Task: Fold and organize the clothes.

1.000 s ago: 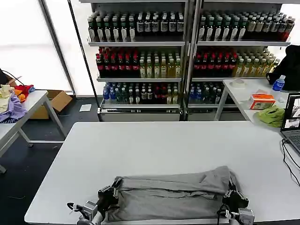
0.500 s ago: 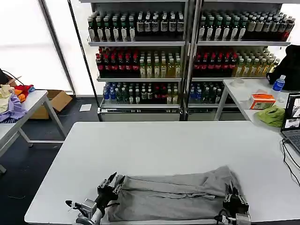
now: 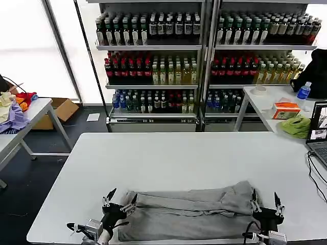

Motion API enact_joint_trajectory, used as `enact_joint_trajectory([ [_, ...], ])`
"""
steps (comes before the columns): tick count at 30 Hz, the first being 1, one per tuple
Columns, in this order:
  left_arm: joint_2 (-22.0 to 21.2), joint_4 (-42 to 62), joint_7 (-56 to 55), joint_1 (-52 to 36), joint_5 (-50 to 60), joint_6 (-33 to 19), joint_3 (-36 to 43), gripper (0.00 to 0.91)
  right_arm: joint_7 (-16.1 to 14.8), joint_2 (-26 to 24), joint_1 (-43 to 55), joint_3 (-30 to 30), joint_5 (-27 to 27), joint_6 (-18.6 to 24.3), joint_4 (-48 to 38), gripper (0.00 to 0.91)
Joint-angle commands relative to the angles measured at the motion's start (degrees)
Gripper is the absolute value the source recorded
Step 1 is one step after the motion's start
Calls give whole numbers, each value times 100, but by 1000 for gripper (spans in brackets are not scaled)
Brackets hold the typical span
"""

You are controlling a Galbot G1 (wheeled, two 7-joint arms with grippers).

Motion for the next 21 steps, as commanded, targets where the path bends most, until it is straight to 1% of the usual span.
enact_joint_trajectory([
  [1, -556, -2, -137, 160, -144, 103, 41, 907, 69, 24, 5, -18, -33, 113, 370, 907],
  [7, -599, 201, -131, 177, -107, 111, 24, 907, 79, -5, 49, 20, -20, 116, 323, 907],
  [8, -603, 204, -122, 199, -100, 107, 29, 655, 84, -6, 50, 5, -21, 120, 302, 907],
  [9, -612, 206, -113, 221, -86, 102, 41, 312, 85, 2, 43, -34, -29, 132, 288, 907],
  [10, -630, 213, -105, 230, -70, 99, 59, 71, 84, 13, 31, -68, -41, 140, 289, 907],
  [11, -649, 226, -101, 235, -64, 94, 69, 40, 85, 20, 24, -120, -39, 142, 301, 907],
  [14, -692, 307, -67, 241, -21, 99, 86, 30, 68, 35, 31, -179, -39, 130, 350, 907],
  [15, -691, 338, -39, 256, -16, 99, 87, 10, 62, 34, 40, -174, -39, 123, 362, 907],
  [21, -701, 511, 190, 284, -24, -22, 95, 0, 77, 25, 139, -99, -8, 55, 377, 907],
])
